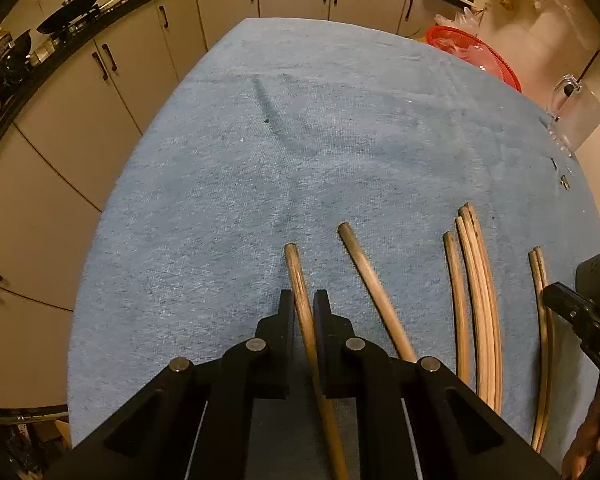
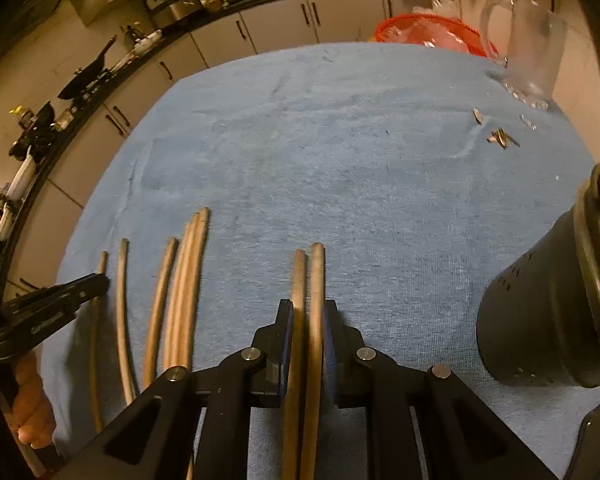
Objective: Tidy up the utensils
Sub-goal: 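Lift the held chopsticks off the towel with both tools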
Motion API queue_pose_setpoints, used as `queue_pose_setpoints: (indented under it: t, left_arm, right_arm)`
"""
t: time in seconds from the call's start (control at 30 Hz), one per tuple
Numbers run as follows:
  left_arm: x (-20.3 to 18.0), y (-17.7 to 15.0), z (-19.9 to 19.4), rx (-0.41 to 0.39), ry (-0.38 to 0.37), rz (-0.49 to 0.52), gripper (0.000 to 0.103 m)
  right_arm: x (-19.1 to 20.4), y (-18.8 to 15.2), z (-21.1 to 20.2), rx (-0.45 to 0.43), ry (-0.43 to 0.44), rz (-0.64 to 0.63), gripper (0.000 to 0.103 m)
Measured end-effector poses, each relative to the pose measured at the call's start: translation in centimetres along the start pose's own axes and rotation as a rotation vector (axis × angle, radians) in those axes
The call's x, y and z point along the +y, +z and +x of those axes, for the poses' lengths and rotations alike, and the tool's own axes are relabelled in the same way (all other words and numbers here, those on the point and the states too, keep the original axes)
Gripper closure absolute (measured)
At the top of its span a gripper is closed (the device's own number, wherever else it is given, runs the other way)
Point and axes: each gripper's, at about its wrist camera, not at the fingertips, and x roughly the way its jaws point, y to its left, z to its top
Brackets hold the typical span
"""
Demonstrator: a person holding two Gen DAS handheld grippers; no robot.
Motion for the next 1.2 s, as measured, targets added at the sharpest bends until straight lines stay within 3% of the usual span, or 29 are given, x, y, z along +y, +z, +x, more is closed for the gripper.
queue_pose_setpoints:
  t: [0.1,0.27,0.43,0.67,0.73,0.77,0.83,0.9,1.0,1.2]
  left_arm:
    - [0.7,-0.4,-0.3,-0.006,-0.006,0.008,0.093]
    - [1.2,-0.9,-0.7,-0.010,-0.014,0.008,0.092]
    - [0.9,-0.8,-1.0,-0.004,-0.024,0.009,0.092]
    - [0.4,0.5,-0.8,0.007,0.011,0.030,0.092]
    - [0.3,1.0,-0.7,0.003,0.019,0.025,0.093]
    - [0.3,1.0,-0.7,0.002,0.019,0.026,0.094]
    - [0.2,0.8,-1.0,-0.006,-0.025,0.021,0.095]
    - [0.7,0.1,-2.0,-0.027,-0.064,0.002,0.095]
    - [1.0,-0.9,-4.2,-0.082,-0.064,0.000,0.096]
    - [0.6,-3.5,-11.4,-0.243,-0.087,0.006,0.096]
  right_arm:
    - [0.0,0.4,0.0,0.009,0.043,-0.003,0.086]
    - [0.0,1.0,0.4,0.000,-0.048,-0.005,0.086]
    - [0.1,1.6,1.1,0.010,-0.059,-0.005,0.086]
    - [3.0,2.9,2.9,0.039,-0.170,-0.110,0.085]
    - [3.7,3.3,3.3,0.044,-0.196,-0.141,0.088]
    - [3.7,3.4,3.3,0.042,-0.199,-0.153,0.096]
    - [3.5,3.4,3.2,0.036,-0.171,-0.129,0.096]
    - [3.2,3.2,2.1,0.001,-0.141,-0.099,0.096]
    - [3.7,2.7,-1.2,-0.098,-0.075,-0.093,0.096]
    - [4.5,0.5,-8.5,-0.316,0.063,-0.085,0.096]
